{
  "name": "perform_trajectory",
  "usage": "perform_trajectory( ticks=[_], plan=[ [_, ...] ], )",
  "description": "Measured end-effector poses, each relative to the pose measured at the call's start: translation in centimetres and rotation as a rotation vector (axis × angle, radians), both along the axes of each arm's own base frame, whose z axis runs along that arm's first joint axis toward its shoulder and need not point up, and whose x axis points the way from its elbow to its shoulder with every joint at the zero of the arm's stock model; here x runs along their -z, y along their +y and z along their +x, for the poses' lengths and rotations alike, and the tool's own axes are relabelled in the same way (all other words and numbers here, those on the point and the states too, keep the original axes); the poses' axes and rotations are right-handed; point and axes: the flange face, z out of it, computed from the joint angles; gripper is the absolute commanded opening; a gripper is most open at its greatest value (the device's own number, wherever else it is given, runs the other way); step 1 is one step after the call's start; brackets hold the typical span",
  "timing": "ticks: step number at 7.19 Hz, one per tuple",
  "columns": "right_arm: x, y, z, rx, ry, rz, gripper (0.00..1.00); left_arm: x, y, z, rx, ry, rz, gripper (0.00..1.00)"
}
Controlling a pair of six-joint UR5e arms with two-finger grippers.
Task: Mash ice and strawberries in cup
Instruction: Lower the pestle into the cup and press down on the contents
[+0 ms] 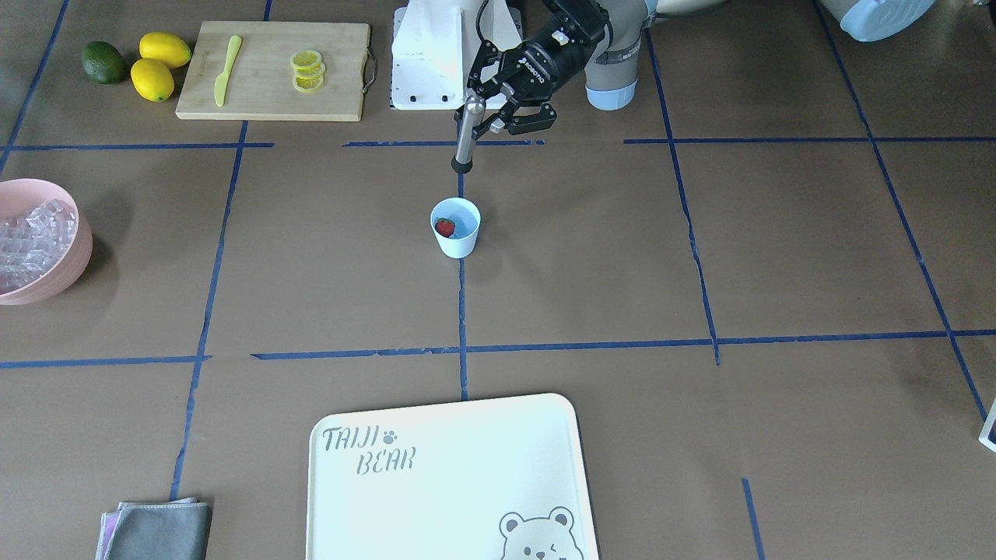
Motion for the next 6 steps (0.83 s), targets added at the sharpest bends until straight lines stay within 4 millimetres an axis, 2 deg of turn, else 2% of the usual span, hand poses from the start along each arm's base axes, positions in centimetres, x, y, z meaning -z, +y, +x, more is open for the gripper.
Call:
perform_trajectory(
  ticks=[3, 5, 6],
  plan=[
    [0.0, -0.1, 0.0, 0.000, 0.001, 0.000, 1.00, 1.2, -3.9, 1.0, 0.050, -0.010, 0.007, 0.00],
    [-0.1, 0.0, 0.0, 0.000, 0.000, -0.001, 1.00, 0.4, -5.5, 0.9, 0.058, -0.021, 0.020, 0.00],
    [0.0, 0.0, 0.0, 0.000, -0.001, -0.001, 1.00, -0.6, -5.9, 1.4, 0.057, -0.024, 0.021, 0.00]
  ],
)
